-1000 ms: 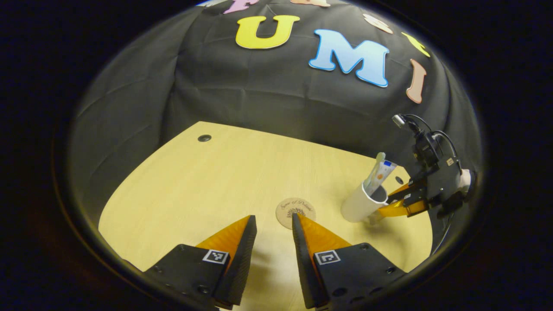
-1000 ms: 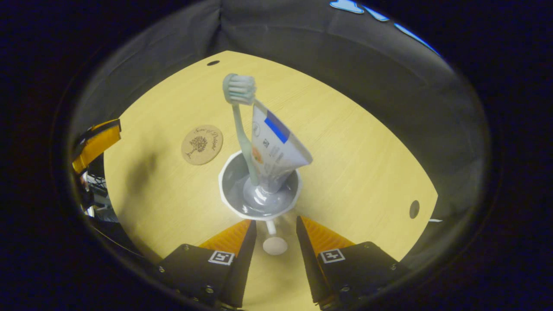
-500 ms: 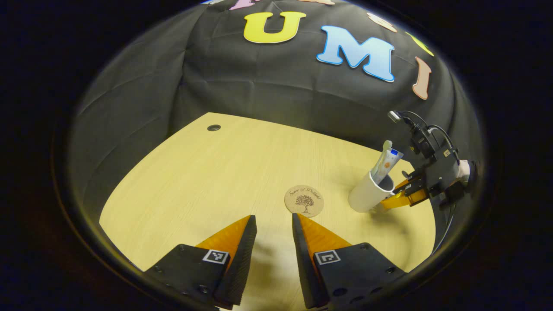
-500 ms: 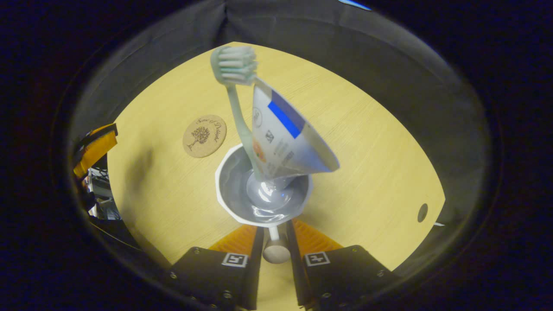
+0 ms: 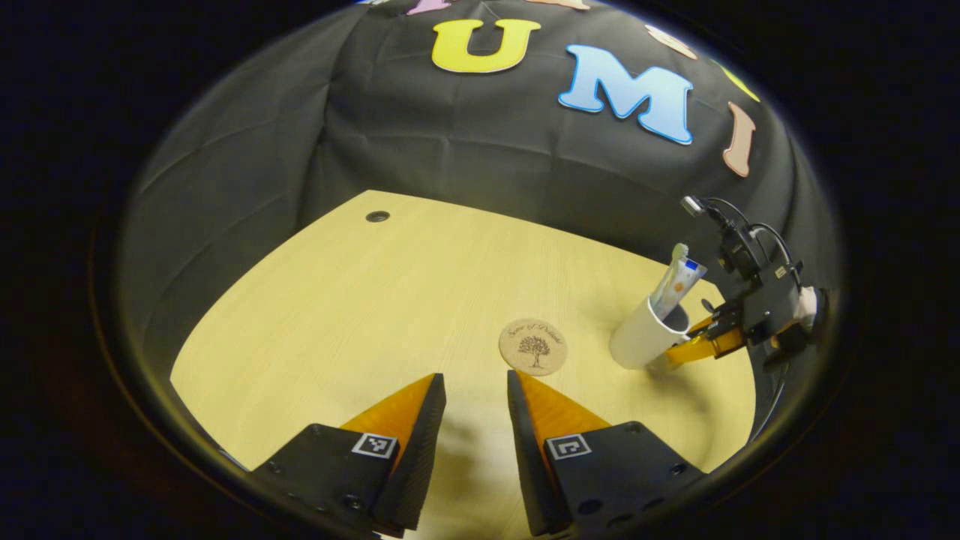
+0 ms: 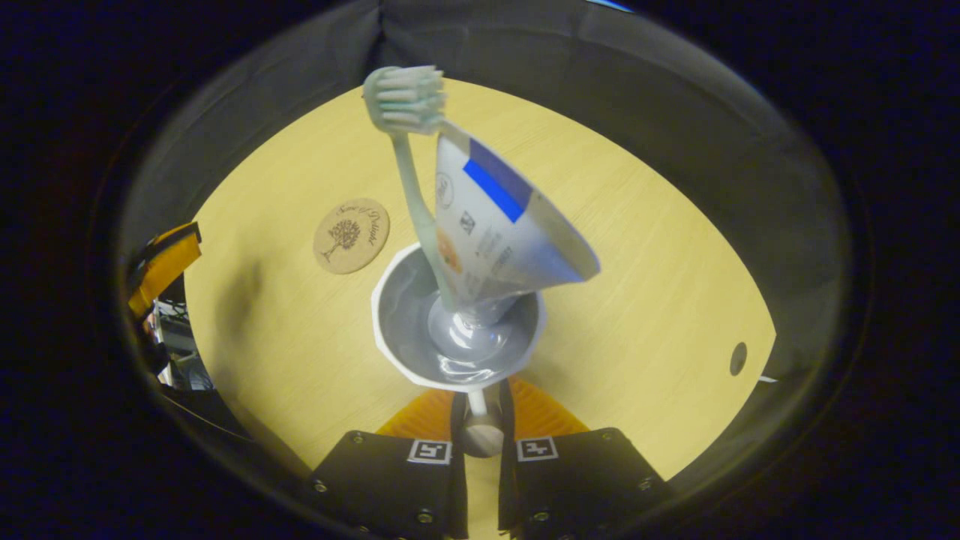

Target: Put the toothbrush and toothpaste on the desktop into the cup, then pick up the cup and place it on the coaster on the desktop.

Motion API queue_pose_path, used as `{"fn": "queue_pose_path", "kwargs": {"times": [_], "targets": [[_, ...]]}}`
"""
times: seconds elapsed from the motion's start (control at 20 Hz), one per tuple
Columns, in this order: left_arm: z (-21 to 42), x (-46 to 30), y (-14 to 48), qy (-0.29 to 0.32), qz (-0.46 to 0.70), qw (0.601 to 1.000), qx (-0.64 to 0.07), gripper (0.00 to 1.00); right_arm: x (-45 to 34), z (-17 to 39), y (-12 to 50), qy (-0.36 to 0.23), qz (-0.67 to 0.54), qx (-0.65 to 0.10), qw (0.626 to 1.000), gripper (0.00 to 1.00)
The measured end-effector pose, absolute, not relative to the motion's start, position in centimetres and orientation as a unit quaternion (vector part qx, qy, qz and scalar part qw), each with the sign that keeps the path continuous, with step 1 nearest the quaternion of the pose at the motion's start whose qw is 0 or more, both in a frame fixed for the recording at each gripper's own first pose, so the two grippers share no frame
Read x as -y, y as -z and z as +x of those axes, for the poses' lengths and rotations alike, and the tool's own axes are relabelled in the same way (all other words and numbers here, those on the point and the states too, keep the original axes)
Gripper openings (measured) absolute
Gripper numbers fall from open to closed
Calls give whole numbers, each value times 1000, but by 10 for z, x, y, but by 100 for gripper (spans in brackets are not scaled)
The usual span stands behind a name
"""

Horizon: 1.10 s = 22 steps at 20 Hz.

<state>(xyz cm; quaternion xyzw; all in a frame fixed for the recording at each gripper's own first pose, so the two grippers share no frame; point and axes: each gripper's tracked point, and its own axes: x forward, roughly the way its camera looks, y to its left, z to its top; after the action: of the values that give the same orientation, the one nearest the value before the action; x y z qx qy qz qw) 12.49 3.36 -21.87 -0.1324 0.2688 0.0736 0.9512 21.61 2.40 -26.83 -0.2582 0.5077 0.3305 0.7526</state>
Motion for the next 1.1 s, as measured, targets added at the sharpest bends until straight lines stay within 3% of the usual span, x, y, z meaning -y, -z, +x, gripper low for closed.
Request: {"fn": "queue_pose_path", "kwargs": {"times": [0.5,1.1], "targets": [[121,-41,223,-76,-136,952,-263,58,-30,209,260,-322,-225,-506,768,17],[95,-65,228,-98,-145,949,-263,58,-82,195,254,-349,-225,-500,760,17]]}}
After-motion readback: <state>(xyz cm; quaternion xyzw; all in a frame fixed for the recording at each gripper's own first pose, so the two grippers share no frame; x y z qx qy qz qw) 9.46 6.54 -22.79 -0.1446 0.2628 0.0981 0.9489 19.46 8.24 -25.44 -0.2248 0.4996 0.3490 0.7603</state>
